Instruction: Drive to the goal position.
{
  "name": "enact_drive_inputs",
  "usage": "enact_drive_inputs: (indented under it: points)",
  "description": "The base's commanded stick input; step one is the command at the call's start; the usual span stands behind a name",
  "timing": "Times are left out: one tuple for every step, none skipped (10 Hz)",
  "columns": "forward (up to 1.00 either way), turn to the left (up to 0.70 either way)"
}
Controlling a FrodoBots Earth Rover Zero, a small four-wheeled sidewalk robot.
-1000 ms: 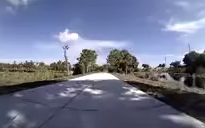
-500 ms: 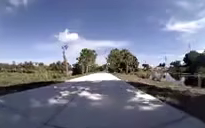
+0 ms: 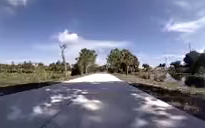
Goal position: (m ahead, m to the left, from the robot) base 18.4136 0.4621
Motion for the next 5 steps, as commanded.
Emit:
enact_drive_inputs:
  points:
    - [0.85,0.0]
    - [0.85,0.0]
    - [0.85,0.0]
    - [0.85,0.0]
    - [0.85,0.0]
